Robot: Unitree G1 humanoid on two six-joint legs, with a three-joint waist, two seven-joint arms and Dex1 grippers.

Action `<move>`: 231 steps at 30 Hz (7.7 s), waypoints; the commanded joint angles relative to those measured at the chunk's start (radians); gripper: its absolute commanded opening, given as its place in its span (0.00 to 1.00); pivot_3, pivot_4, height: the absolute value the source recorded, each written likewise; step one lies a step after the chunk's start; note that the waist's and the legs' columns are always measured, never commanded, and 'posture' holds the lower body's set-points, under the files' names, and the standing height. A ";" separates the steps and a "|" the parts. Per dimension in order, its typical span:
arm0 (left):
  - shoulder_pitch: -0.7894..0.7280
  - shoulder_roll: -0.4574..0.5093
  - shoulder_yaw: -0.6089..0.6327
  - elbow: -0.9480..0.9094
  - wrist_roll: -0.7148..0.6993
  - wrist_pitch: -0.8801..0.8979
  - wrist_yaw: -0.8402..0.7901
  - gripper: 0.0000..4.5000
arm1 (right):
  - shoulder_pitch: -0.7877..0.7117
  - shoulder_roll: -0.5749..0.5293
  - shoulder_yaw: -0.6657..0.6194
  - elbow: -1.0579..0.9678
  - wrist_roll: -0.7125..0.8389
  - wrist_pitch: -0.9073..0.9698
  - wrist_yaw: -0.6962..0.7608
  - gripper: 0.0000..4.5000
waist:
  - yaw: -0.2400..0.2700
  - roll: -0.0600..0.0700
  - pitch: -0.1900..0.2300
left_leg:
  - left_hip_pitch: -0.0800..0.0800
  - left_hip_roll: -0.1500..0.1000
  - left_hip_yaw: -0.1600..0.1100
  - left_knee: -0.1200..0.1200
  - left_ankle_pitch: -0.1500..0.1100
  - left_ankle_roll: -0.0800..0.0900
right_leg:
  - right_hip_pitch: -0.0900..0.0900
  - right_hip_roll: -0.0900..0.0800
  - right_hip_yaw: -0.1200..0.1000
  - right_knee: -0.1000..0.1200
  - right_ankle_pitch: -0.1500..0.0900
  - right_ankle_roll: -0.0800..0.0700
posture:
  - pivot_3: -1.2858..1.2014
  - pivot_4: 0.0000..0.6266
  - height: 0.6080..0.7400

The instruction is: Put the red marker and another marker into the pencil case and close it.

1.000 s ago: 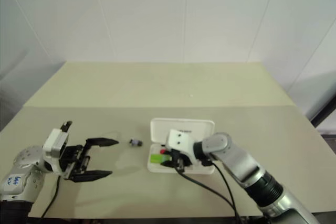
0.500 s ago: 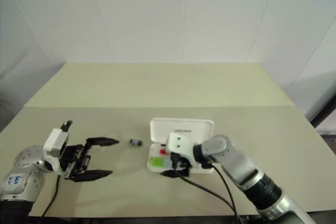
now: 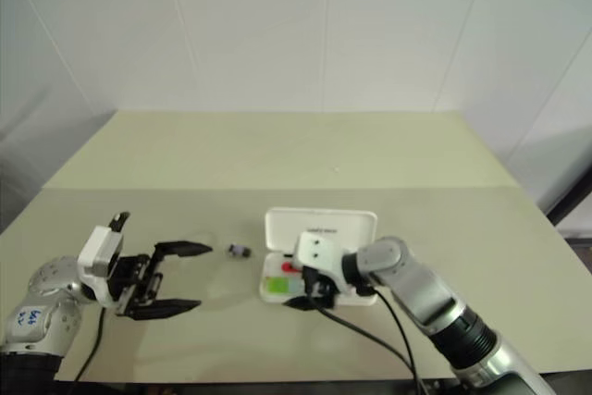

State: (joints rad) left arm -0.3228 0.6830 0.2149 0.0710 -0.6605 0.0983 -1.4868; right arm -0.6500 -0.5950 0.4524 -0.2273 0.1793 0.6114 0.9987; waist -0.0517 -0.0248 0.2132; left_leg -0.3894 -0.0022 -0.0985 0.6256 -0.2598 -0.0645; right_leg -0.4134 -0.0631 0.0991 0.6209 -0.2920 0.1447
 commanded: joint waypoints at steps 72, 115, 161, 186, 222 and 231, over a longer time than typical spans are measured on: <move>-0.279 -0.088 -0.210 0.424 0.439 -0.165 0.422 1.00 | 0.259 -0.175 -0.494 -0.206 0.300 -0.050 0.039 1.00 | 0.024 -0.001 0.000 | 0.000 -0.001 0.000 0.003 0.000 0.000 | 0.002 0.000 0.000 0.000 0.001 0.001 | 0.52 0.24 1.00; -0.791 -0.142 -0.326 1.213 0.783 -0.493 0.174 0.51 | 0.357 -0.247 -0.594 -0.287 0.392 -0.034 -0.015 1.00 | 0.024 -0.002 0.000 | 0.000 -0.002 -0.001 0.006 0.002 0.002 | 0.003 0.001 0.000 0.004 0.003 0.003 | 0.52 0.24 1.00; -0.686 -0.327 -0.271 0.227 0.372 0.044 0.182 0.07 | 0.650 -0.376 -0.992 0.054 0.500 -0.280 0.418 1.00 | 0.022 -0.002 0.001 | 0.002 -0.002 0.000 0.007 0.002 0.002 | 0.005 0.001 0.001 0.003 0.004 0.004 | 0.52 0.24 1.00; -0.546 -0.513 -0.697 0.151 0.647 0.256 0.472 0.07 | 0.850 -0.342 -1.118 -0.006 0.515 -0.276 0.358 1.00 | 0.025 -0.003 0.001 | 0.002 -0.003 0.002 0.008 0.003 0.002 | 0.007 0.001 0.004 -0.001 0.004 0.005 | 0.52 0.24 1.00; -0.565 -0.459 -0.555 0.060 0.585 0.204 0.441 0.99 | 0.832 -0.318 -1.097 -0.053 0.542 -0.272 0.283 1.00 | 0.024 -0.003 0.001 | 0.002 -0.003 0.002 0.008 0.003 0.002 | 0.007 0.001 0.004 -0.001 0.005 0.006 | 0.52 0.24 1.00; -0.581 -0.312 -0.334 0.105 0.411 0.013 0.320 0.99 | 0.771 -0.304 -1.054 -0.027 0.547 -0.284 0.287 1.00 | 0.026 -0.003 0.001 | 0.003 -0.003 0.002 0.008 0.003 0.002 | 0.008 0.001 0.004 -0.001 0.005 0.006 | 0.52 0.24 1.00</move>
State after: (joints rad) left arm -0.8698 0.3673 -0.1678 0.1754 -0.2016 0.1471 -1.1605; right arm 0.1353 -0.9058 -0.5955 -0.2495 0.7095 0.3479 1.2821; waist -0.0258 -0.0278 0.2143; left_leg -0.3868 -0.0052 -0.0965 0.6341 -0.2568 -0.0627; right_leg -0.4052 -0.0622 0.1032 0.6204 -0.2871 0.1509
